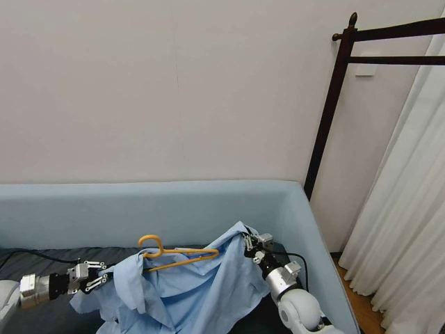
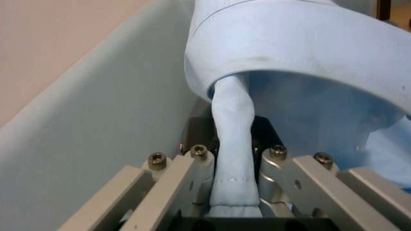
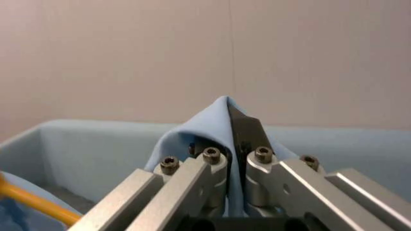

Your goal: Pick up the clothes from the sofa and hang them on the clothes hanger.

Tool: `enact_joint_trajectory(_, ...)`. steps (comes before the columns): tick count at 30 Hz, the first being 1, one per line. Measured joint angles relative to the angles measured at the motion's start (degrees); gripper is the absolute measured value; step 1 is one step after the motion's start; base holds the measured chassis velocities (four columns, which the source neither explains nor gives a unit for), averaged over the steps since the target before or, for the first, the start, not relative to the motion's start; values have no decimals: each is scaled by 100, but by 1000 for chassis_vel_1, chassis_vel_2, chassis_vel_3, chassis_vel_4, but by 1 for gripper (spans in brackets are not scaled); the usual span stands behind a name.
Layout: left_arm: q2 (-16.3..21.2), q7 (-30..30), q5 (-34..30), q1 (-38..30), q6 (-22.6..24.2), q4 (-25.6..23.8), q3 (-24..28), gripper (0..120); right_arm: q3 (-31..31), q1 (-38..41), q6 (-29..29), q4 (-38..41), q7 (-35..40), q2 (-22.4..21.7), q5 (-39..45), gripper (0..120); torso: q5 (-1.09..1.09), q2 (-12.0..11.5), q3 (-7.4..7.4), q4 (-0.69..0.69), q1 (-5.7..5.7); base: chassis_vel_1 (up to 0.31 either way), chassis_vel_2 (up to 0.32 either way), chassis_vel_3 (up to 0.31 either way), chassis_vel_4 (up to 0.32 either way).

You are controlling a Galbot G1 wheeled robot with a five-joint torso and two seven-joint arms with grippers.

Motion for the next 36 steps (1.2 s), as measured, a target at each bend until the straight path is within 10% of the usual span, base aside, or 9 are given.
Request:
enact_joint_trajectory(12,-365,-1656,-64,140,-117,84,90,6,-291,-400,1572,162,-826,229,-198,0,0,0,0,0,0,0,0,0,0)
enact_joint_trajectory(36,-533,-2745,-453,578,-428,-864,149,6,-865,-762,2129,-893,-689,225,-2390,7,1,0,0,0,0,0,0,0,0)
